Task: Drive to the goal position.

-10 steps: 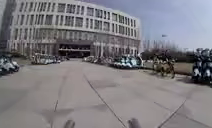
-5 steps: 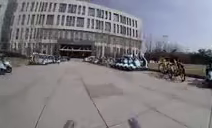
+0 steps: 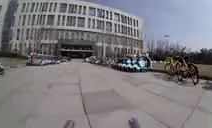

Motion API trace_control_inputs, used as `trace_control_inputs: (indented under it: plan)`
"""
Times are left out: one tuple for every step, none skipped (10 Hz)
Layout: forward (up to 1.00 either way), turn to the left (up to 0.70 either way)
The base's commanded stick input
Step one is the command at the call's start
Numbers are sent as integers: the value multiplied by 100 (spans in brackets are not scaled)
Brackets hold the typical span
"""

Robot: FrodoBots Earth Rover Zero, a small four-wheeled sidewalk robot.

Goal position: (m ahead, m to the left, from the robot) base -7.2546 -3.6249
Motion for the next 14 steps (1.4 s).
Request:
trace_control_inputs:
  plan:
    - [100,0]
    - [100,0]
    - [100,0]
    - [100,0]
    - [100,0]
    - [100,0]
    - [100,0]
    - [100,22]
    - [100,27]
    - [100,27]
    - [100,27]
    - [100,24]
    - [100,0]
    - [100,0]
